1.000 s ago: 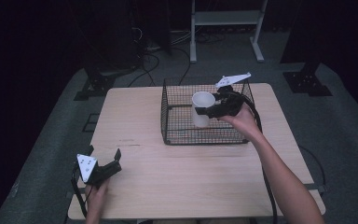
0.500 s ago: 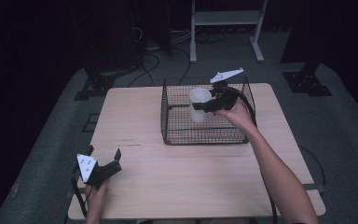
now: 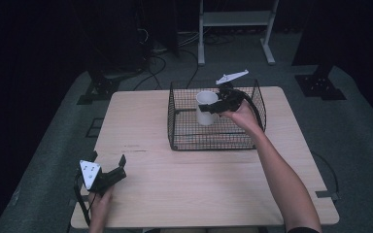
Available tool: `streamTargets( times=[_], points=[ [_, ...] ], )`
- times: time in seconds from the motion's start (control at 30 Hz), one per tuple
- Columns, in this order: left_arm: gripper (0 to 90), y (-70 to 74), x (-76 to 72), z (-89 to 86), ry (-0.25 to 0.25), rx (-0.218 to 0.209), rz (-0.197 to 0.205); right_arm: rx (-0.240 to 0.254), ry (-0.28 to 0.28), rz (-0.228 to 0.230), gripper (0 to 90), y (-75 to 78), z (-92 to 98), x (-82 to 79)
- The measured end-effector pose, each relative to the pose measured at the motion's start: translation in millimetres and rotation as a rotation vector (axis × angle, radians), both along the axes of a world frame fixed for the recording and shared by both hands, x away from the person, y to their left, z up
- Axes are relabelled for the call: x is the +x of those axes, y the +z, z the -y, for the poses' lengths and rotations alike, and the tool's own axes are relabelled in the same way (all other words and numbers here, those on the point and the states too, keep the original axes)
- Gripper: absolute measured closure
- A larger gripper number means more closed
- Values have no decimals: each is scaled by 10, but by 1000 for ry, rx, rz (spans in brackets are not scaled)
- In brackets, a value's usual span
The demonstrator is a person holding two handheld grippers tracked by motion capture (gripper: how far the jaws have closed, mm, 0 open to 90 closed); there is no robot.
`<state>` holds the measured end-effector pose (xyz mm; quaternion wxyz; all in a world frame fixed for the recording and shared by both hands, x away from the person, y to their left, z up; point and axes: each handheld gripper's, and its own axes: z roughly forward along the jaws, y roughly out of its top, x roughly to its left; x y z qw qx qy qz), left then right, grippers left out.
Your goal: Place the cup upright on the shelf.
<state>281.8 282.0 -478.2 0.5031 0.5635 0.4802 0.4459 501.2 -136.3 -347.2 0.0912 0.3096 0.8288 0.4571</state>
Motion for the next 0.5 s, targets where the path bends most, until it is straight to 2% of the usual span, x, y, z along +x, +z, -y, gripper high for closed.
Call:
streamTargets(
  times=[0.27,0.37,0.5],
  points=[
    [0,0,0,-2,1,-2,-1,-11,14,-37,193,-168,-43,131],
    [0,-1,1,-2,0,-1,0,-17,19,-57,193,-192,-66,178],
    [0,0,2,-5,0,-3,0,-17,35,-59,193,-178,-138,223]
  ],
)
